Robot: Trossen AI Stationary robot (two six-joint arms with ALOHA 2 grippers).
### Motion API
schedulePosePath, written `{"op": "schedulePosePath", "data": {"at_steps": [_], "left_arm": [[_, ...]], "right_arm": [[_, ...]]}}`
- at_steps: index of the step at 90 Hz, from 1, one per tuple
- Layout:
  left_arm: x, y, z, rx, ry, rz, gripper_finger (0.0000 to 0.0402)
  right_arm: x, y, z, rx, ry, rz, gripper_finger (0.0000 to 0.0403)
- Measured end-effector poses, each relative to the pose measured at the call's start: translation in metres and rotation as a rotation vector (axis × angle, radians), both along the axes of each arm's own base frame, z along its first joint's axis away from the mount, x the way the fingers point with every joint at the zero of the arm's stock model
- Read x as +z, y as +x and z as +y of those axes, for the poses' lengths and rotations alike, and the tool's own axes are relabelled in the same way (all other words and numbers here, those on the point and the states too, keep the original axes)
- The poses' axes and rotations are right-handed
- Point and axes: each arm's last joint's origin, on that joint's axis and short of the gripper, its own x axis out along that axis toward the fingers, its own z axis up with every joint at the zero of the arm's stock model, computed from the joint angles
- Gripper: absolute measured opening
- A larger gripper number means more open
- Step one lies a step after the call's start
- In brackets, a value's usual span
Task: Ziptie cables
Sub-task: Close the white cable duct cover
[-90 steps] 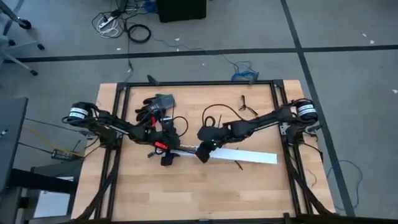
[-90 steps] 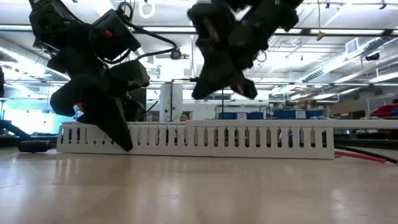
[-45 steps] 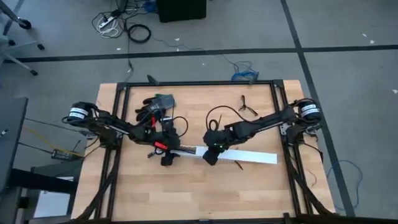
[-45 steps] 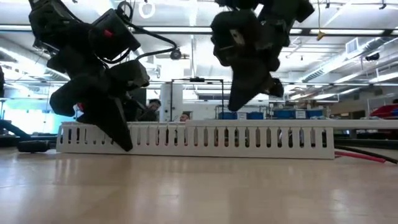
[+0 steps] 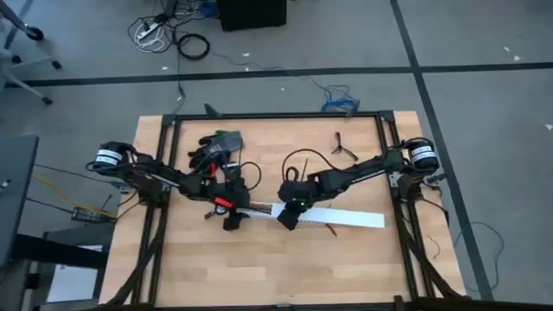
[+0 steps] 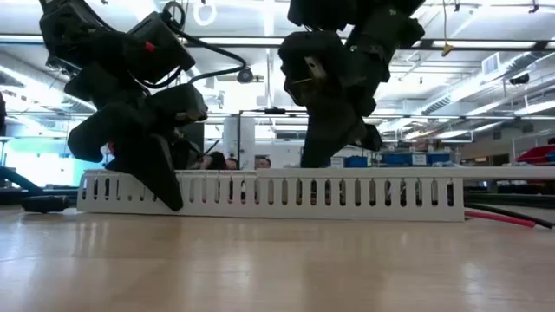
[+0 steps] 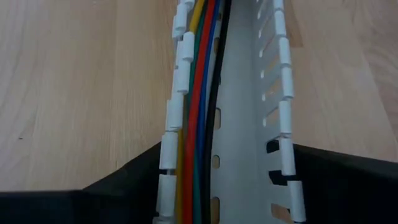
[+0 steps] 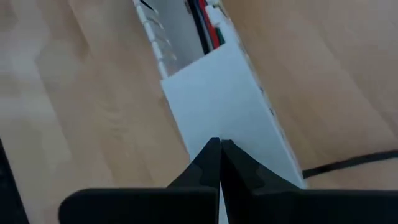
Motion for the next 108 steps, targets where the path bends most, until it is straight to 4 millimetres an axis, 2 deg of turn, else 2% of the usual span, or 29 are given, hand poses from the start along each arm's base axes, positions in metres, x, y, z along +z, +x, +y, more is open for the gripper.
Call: {"op": "schedulePosePath", "data": {"at_steps": [18,31,68,89,108], "left_arm": [[0.0,0.0,-0.002,0.023,-0.013,-0.007,0.0243],[0.001,0.002,-0.003,0.067,-0.034,-0.037,0.025],[0.013,0.014,-0.004,0.038,-0.038,-0.195,0.0339],[0.0,0.018,-0.005,0.064,-0.056,-0.145,0.034],[0.0,0.041,-0.007,0.083,-0.072,-0.211,0.0341]], "right_arm": [[0.001,0.004,-0.015,-0.031,-0.026,-0.034,0.0],[0.001,0.005,-0.018,-0.04,-0.041,-0.037,0.0],[0.0,0.005,-0.018,-0.037,-0.033,-0.038,0.0],[0.0,0.006,-0.018,-0.032,-0.025,-0.046,0.0],[0.0,0.006,-0.018,-0.028,-0.02,-0.045,0.0]]}}
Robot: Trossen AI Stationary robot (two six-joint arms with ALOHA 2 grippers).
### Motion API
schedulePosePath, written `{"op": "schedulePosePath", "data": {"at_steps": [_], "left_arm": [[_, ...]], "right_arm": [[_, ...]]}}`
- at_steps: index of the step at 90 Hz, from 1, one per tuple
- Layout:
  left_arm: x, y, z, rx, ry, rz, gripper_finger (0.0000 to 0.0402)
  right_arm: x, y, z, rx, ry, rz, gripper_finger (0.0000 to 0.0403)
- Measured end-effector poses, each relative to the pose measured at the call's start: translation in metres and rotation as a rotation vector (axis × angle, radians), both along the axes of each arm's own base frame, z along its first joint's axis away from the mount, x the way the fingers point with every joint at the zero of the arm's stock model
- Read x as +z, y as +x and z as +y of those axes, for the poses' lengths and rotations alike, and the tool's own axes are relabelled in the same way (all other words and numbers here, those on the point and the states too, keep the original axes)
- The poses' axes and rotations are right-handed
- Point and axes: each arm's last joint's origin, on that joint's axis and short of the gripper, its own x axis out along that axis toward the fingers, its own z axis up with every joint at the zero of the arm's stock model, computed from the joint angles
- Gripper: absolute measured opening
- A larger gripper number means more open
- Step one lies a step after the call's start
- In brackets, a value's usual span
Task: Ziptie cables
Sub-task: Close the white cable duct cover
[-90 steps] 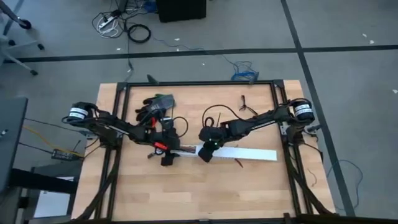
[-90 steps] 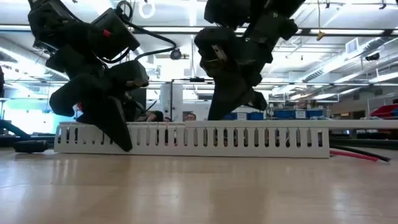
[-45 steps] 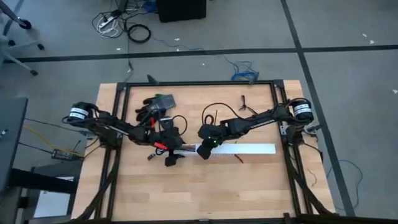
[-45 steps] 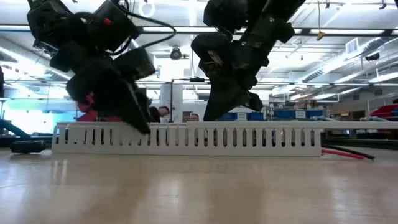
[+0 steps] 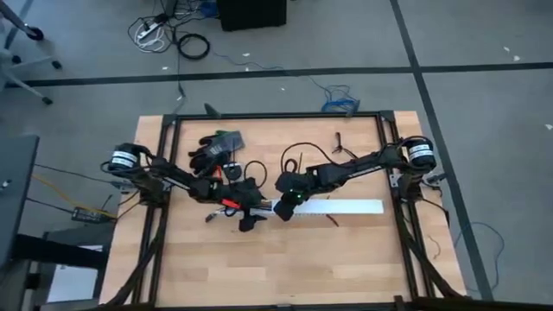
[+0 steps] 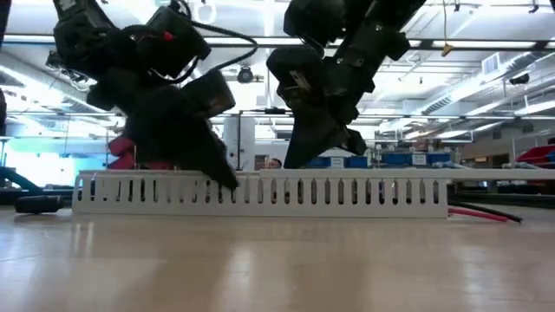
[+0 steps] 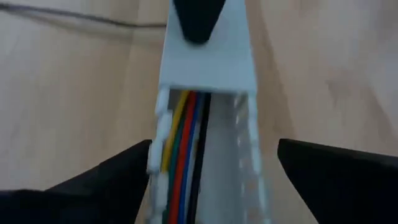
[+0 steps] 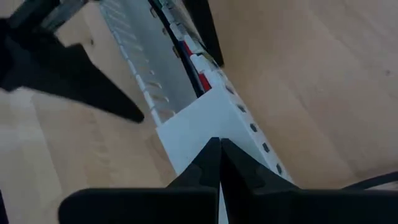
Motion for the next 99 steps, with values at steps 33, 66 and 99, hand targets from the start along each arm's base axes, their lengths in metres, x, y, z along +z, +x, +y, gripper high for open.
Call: {"op": "schedulePosePath", "data": {"at_steps": [33,66,99], "left_arm": [[-0.003,0.014,-0.002,0.0,0.005,0.008,0.0339],[-0.002,0.013,-0.002,-0.01,-0.019,0.015,0.0306],[-0.002,0.013,-0.002,0.006,-0.025,0.03,0.0249]], "right_arm": [[0.0,-0.001,0.0,0.004,0.007,0.006,0.0],[0.0,-0.001,-0.002,0.016,0.016,0.014,0.0],[0.0,-0.001,-0.002,0.025,0.018,0.009,0.0]]}}
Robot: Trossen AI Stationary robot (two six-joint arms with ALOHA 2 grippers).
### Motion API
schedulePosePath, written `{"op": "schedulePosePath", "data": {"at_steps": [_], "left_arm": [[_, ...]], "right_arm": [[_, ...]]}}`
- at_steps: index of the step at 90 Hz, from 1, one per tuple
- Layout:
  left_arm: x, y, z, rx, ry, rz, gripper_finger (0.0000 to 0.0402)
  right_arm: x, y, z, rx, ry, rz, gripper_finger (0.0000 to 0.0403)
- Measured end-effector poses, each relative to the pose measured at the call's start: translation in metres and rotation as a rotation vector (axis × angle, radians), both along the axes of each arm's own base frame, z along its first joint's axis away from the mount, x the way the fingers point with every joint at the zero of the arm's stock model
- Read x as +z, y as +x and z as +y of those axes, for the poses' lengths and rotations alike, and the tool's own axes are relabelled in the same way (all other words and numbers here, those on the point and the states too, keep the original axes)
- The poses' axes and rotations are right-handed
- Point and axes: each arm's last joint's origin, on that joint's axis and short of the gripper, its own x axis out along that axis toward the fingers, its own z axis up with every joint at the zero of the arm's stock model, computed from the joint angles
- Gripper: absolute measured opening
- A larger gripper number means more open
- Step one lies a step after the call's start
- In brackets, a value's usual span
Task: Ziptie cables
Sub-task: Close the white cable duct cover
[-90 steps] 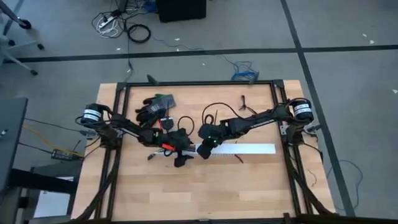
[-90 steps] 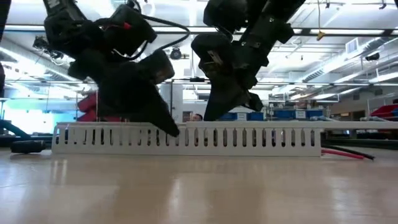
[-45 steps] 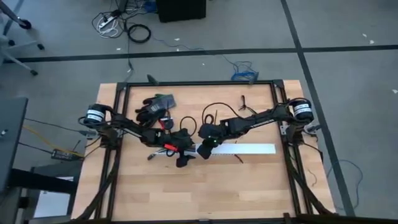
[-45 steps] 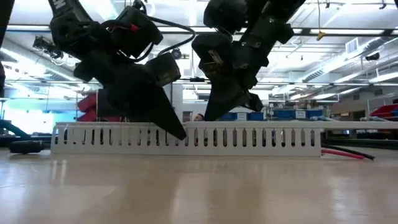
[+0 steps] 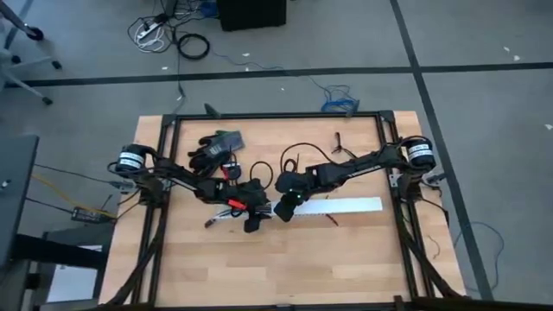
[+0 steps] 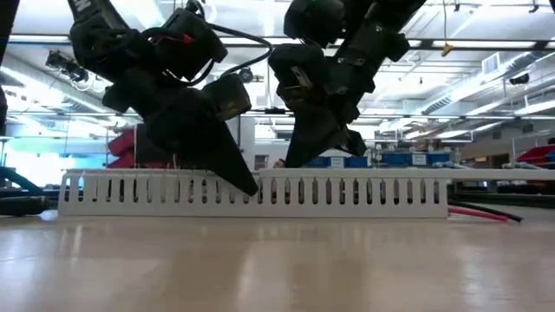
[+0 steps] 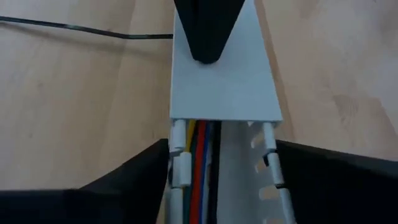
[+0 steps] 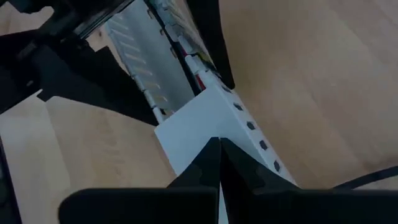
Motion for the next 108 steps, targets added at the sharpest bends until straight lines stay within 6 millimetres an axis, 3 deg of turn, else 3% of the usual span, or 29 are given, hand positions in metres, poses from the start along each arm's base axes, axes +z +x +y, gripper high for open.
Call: {"op": "schedulePosePath", "data": {"at_steps": [39,68,95,108], "left_arm": [[0.0,0.0,-0.001,-0.04,0.037,-0.007,0.0248],[0.001,0.0,-0.007,-0.076,0.049,-0.015,0.0248],[0.001,-0.003,-0.03,-0.114,-0.03,-0.017,0.0248],[0.002,-0.008,-0.053,-0.114,-0.124,-0.017,0.0248]], "right_arm": [[0.0,0.0,0.004,0.058,0.021,-0.003,0.0],[0.002,0.003,0.0,-0.011,-0.023,-0.046,0.0],[0.003,0.004,0.006,0.075,-0.138,-0.073,0.0],[0.004,0.005,0.011,0.103,-0.149,-0.085,0.0]]}}
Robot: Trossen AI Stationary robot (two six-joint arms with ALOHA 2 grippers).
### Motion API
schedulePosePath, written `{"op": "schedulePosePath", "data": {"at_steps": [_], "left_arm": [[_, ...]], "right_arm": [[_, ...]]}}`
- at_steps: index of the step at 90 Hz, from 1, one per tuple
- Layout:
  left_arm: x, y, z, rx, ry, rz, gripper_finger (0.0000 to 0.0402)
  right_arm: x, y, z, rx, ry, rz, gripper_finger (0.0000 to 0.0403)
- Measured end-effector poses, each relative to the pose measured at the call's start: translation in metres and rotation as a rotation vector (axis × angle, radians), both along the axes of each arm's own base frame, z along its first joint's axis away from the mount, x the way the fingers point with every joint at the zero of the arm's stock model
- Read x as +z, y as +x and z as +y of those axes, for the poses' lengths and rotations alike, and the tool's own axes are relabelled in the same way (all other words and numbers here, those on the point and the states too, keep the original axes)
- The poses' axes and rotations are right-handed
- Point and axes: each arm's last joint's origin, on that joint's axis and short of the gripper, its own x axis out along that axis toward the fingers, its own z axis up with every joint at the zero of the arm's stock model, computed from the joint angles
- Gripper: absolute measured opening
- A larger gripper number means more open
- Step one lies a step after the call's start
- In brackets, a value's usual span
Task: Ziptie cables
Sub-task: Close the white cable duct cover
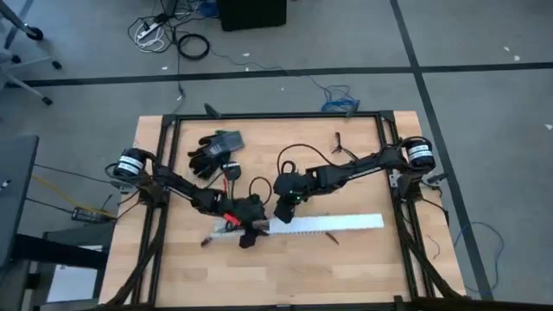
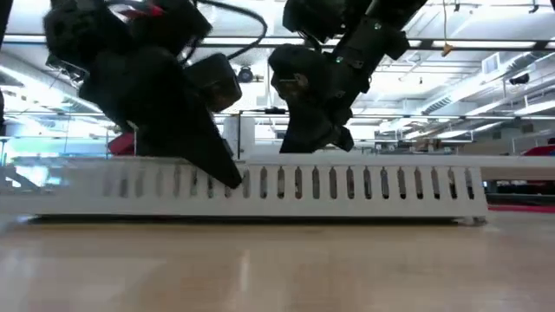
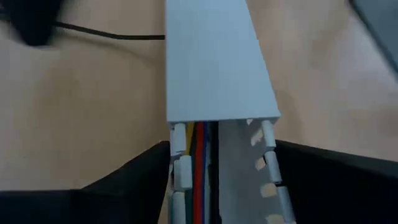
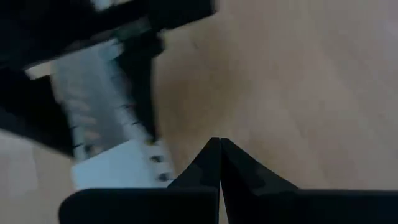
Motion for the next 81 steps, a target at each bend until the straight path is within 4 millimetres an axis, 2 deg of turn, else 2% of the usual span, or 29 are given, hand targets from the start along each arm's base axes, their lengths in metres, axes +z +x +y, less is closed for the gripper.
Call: {"op": "schedulePosePath", "data": {"at_steps": [11,25,62,81], "left_arm": [[-0.001,-0.005,-0.014,-0.06,0.062,-0.007,0.0248],[-0.001,-0.007,-0.018,-0.007,0.071,-0.009,0.0248],[-0.002,-0.009,-0.021,0.047,0.161,-0.016,0.0248],[-0.002,-0.009,-0.021,0.062,0.171,-0.018,0.0248]], "right_arm": [[0.0,-0.001,0.008,-0.009,0.038,0.0,0.0],[0.002,0.0,0.018,-0.03,0.078,-0.027,0.0],[-0.002,-0.01,0.044,0.091,0.014,0.043,0.0],[-0.002,-0.01,0.045,0.083,0.047,0.048,0.0]]}}
